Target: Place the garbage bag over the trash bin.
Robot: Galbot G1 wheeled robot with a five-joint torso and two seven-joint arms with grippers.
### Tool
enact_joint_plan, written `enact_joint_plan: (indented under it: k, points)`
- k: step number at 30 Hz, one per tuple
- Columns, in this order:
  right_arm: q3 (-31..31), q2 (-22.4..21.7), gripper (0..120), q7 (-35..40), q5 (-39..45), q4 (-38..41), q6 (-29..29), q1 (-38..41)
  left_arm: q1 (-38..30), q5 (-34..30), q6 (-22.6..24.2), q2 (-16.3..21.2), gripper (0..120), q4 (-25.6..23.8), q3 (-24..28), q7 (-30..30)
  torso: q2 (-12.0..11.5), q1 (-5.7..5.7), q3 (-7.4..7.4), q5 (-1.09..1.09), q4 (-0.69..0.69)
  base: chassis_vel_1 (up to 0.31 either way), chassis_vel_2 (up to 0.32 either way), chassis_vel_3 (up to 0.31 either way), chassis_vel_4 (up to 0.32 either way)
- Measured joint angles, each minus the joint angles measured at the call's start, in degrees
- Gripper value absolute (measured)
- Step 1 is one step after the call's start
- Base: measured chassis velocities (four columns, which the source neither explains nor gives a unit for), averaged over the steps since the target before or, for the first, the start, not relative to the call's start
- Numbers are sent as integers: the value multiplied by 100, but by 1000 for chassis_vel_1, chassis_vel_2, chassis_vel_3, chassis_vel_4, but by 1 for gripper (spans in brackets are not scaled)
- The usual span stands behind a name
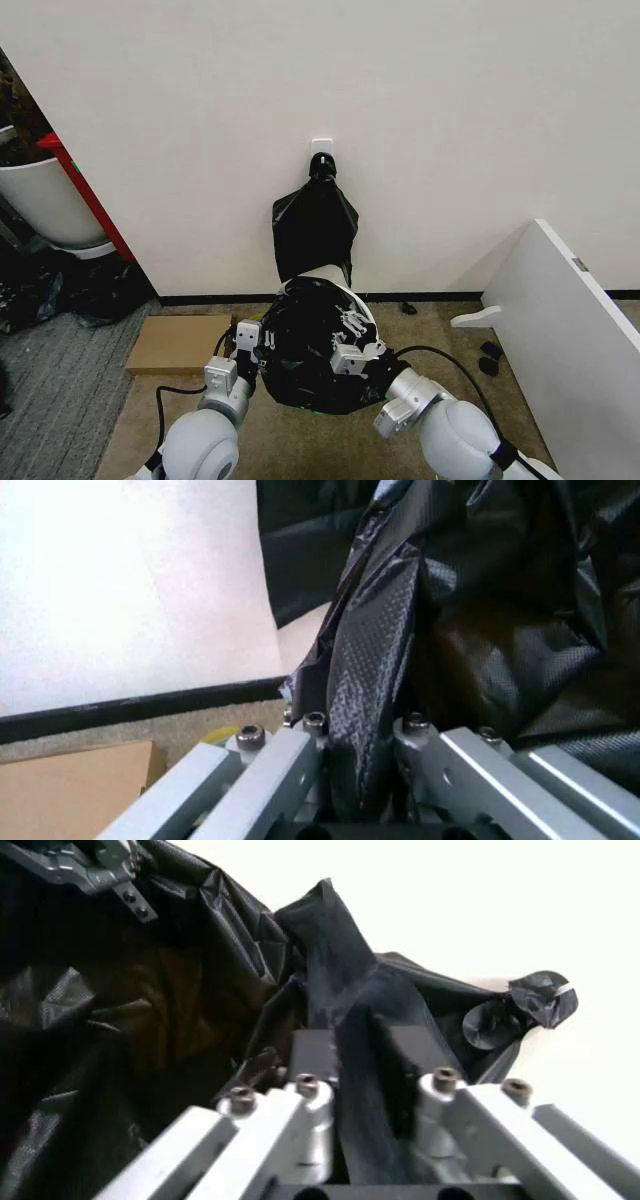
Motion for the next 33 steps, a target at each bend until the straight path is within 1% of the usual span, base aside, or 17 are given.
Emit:
enact_joint_plan:
  k: [2, 9, 15, 19, 23, 25, 27, 29, 31, 33]
  points:
    - [-37, 12, 0, 26, 47, 3, -36, -2, 13, 2, -9, -4, 2, -5, -1, 0, 0, 0, 0, 0, 0, 0, 0, 0, 0]
    - [-189, 111, 0, 264, 365, -4, -207, -17, 84, 52, -48, 16, 2, -43, -3, 13, 0, 0, 0, 0, 0, 0, 0, 0, 0]
    - [-216, 155, 0, 442, 689, 167, -191, -192, 79, 73, -87, 30, 2, 26, -10, 19, 0, 0, 0, 0, 0, 0, 0, 0, 0]
    - [-92, 139, 0, 704, 1420, 538, -392, -185, 97, 355, -245, 85, 2, 138, -31, 141, 0, 0, 0, 0, -1, 0, 0, 0, 0]
    - [100, 49, 0, 810, 1857, 508, -536, 54, 183, 555, -348, 99, 2, 137, -33, 254, 0, 0, 0, 0, 1, 0, 0, 0, 0]
    - [256, -78, 0, 824, 2224, 438, -606, 220, 251, 815, -453, 112, 2, 145, -21, 356, 0, 0, 0, 1, 1, 0, 0, 0, 0]
    - [362, -148, 0, 758, 2414, 492, -642, 203, 277, 887, -504, 110, 2, 172, -17, 369, 0, 0, 0, 1, 1, 0, 0, 0, 0]
    - [497, -219, 0, 563, 2476, 675, -517, -9, 287, 843, -514, 92, 2, 207, -26, 349, 0, 0, 0, 0, 2, 0, 0, 0, 0]
    - [517, -229, 0, 529, 2479, 710, -479, -61, 287, 837, -516, 88, 2, 216, -30, 344, 0, 0, 0, 0, 1, 0, 0, 0, 0]
    - [719, -333, 5, 211, 2500, 1012, -105, -504, 265, 851, -533, 76, 2, 264, -36, 323, 0, 0, 0, 1, -1, 0, 0, 0, 0]
